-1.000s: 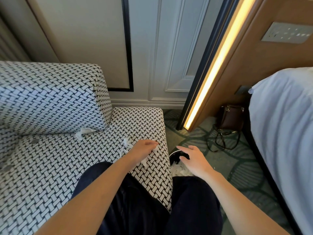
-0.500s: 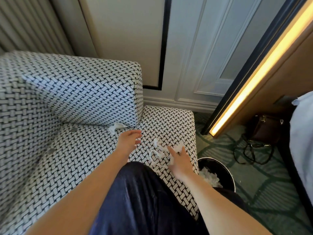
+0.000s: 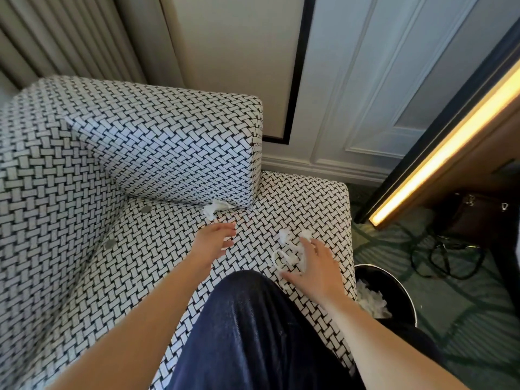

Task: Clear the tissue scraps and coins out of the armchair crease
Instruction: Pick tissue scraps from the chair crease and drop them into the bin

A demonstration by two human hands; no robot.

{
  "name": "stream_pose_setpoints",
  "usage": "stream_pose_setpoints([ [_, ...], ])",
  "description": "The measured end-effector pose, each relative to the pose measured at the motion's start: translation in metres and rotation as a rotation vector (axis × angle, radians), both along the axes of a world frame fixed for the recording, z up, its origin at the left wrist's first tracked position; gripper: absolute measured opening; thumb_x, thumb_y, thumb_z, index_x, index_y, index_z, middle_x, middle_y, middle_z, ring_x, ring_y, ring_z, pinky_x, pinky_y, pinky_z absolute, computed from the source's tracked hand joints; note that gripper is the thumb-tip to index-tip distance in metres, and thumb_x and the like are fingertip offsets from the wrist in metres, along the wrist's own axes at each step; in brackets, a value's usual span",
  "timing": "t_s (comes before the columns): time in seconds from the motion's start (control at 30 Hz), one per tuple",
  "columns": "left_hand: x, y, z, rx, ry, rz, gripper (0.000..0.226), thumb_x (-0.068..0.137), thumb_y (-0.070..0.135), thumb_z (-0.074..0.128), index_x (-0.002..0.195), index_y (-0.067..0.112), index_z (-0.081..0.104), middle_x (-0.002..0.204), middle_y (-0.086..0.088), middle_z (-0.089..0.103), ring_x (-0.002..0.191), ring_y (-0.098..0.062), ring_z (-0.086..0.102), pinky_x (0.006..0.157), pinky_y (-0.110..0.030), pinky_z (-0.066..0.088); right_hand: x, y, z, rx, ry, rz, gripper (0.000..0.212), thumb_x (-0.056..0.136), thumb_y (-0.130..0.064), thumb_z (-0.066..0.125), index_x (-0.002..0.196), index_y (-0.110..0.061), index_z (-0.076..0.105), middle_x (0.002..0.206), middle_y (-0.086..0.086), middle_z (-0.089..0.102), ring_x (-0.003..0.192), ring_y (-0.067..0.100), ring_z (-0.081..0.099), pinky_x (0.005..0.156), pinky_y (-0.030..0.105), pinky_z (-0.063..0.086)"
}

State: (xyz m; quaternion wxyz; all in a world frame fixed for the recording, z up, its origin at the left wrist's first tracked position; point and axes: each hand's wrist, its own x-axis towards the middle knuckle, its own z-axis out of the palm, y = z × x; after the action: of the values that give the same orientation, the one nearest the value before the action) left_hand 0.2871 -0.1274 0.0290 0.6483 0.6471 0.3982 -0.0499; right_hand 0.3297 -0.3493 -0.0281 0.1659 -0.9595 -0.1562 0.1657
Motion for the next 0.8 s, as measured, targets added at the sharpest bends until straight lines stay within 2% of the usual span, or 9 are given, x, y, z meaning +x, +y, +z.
stream_pose_setpoints([
  [0.1,-0.003,0.002,-0.006,-0.007,0.010,0.008,0.019,0.094,0.009,0.049,0.101,0.017,0.065,0.109,-0.003,0.067,0.085,-0.015,0.059,0.076,-0.028,0.045,-0.003,0.006,-0.005,-0.133,0.106,0.072,0.121,0.064,-0.082,0.055,0.151,-0.027,-0.009,0.159,-0.001,-0.002,0.146,0.025,0.004,0.115,0.050,0.014],
  [0.2,-0.007,0.008,-0.011,0.013,0.033,0.026,0.019,0.096,0.011,0.048,0.104,0.017,0.064,0.113,-0.001,0.063,0.093,-0.017,0.058,0.082,-0.031,0.046,-0.003,0.011,-0.006,-0.173,0.067,0.074,0.119,0.066,-0.079,0.055,0.151,-0.026,-0.010,0.159,0.001,0.001,0.146,0.026,0.006,0.115,0.049,0.015],
  [0.3,-0.007,0.017,-0.015,0.076,0.059,0.018,0.022,0.097,0.013,0.046,0.109,0.018,0.063,0.119,0.001,0.057,0.104,-0.019,0.054,0.091,-0.034,0.045,-0.001,0.014,-0.009,-0.120,0.010,0.038,0.102,0.073,-0.069,0.056,0.152,-0.027,0.007,0.157,0.002,0.014,0.144,0.024,0.013,0.115,0.044,0.018],
  [0.43,0.001,0.033,-0.018,0.176,0.076,-0.038,0.029,0.094,0.010,0.048,0.119,0.018,0.062,0.137,-0.005,0.047,0.118,-0.019,0.046,0.105,-0.041,0.038,0.000,0.015,-0.014,-0.007,-0.090,-0.030,0.061,0.087,-0.051,0.055,0.141,-0.027,0.037,0.141,-0.003,0.039,0.131,0.017,0.034,0.108,0.033,0.030],
  [0.53,0.011,0.040,-0.018,0.230,0.094,-0.143,0.031,0.094,0.012,0.050,0.123,0.021,0.059,0.149,-0.004,0.030,0.114,-0.015,0.046,0.099,-0.039,0.042,0.003,0.015,-0.019,0.083,-0.158,-0.073,0.036,0.091,-0.036,0.057,0.124,-0.022,0.057,0.121,-0.004,0.054,0.112,0.015,0.047,0.095,0.029,0.039],
  [0.57,0.017,0.042,-0.018,0.246,0.116,-0.176,0.032,0.094,0.013,0.051,0.124,0.023,0.059,0.154,-0.003,0.021,0.123,-0.018,0.043,0.102,-0.041,0.041,0.005,0.015,-0.022,0.111,-0.182,-0.082,0.029,0.091,-0.031,0.059,0.117,-0.019,0.062,0.115,-0.003,0.057,0.106,0.015,0.050,0.091,0.029,0.042],
  [0.6,0.021,0.043,-0.019,0.268,0.133,-0.210,0.033,0.094,0.014,0.051,0.125,0.025,0.057,0.157,-0.001,0.014,0.128,-0.019,0.038,0.104,-0.042,0.039,0.007,0.015,-0.024,0.137,-0.199,-0.089,0.025,0.090,-0.027,0.061,0.113,-0.017,0.065,0.109,-0.002,0.060,0.101,0.016,0.052,0.087,0.029,0.044],
  [0.7,0.034,0.043,-0.021,0.318,0.189,-0.316,0.041,0.094,0.018,0.052,0.135,0.023,0.049,0.158,0.003,0.003,0.125,-0.015,0.040,0.097,-0.033,0.041,0.012,0.015,-0.023,0.235,-0.207,-0.118,0.020,0.088,-0.021,0.064,0.106,-0.013,0.067,0.099,-0.001,0.062,0.092,0.015,0.053,0.080,0.028,0.045],
  [0.8,0.042,0.042,-0.028,0.368,0.243,-0.383,0.050,0.094,0.026,0.053,0.142,0.021,0.041,0.159,0.007,0.002,0.139,-0.024,0.025,0.107,-0.038,0.031,0.019,0.015,-0.020,0.349,-0.156,-0.185,0.020,0.090,-0.020,0.062,0.107,-0.013,0.067,0.092,-0.008,0.058,0.080,0.008,0.049,0.071,0.021,0.040],
])
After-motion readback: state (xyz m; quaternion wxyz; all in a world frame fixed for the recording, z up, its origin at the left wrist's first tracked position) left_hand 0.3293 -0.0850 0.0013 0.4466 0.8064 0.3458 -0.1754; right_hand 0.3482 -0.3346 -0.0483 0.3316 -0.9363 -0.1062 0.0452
